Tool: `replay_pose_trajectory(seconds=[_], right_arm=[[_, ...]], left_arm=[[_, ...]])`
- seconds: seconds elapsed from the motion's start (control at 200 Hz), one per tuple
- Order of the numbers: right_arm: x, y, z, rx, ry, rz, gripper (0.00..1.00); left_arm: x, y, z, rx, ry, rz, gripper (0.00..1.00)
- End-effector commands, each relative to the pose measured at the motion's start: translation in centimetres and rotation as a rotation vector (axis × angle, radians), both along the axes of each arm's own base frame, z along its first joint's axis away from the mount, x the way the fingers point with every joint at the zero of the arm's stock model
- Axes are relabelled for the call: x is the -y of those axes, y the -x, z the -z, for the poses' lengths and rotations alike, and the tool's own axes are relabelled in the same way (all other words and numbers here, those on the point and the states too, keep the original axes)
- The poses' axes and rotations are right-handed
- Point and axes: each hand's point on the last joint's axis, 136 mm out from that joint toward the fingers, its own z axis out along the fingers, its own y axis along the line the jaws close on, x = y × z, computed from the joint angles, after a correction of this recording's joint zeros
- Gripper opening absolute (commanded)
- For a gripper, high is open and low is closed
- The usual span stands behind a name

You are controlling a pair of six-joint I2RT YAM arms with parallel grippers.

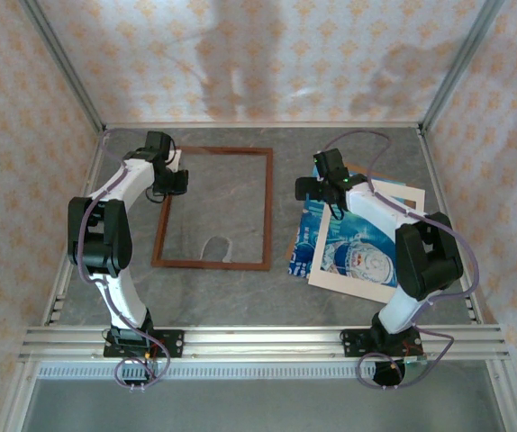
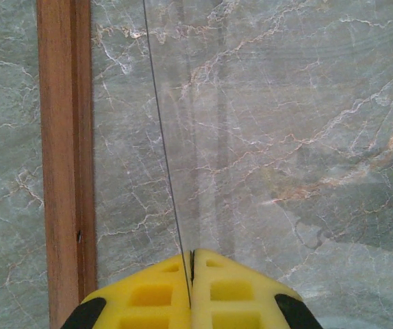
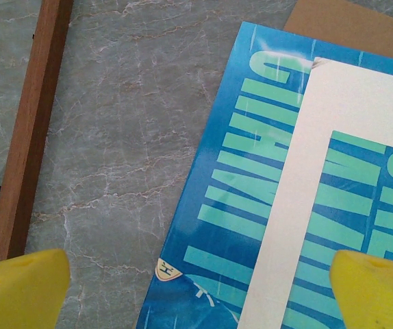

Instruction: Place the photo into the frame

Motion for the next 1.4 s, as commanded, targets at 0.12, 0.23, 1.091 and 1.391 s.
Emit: replay_pose_trajectory(seconds=[0.12, 0.23, 1.091, 1.391], right_arm=[[0.1, -0.4, -0.7, 0.015, 0.028, 0.004, 0.97], [0.1, -0.4, -0.6, 0.012, 0.028, 0.003, 0.97], [0.5, -0.3, -1.6, 0.012, 0.035, 0.026, 0.97], [0.2, -0.2, -2.3, 0.005, 0.012, 0.026, 0.97]], left_arm=[[0.6, -0.1, 0.9, -0.001, 0.057, -0.002, 0.00], [1.0, 0.0, 1.3, -0.016, 0.083, -0.004, 0.00], [2.9, 0.1, -4.9, 0.036, 0.259, -0.107, 0.00], [3.5, 0.3, -2.6, 0.000, 0.307, -0.129, 0.00]])
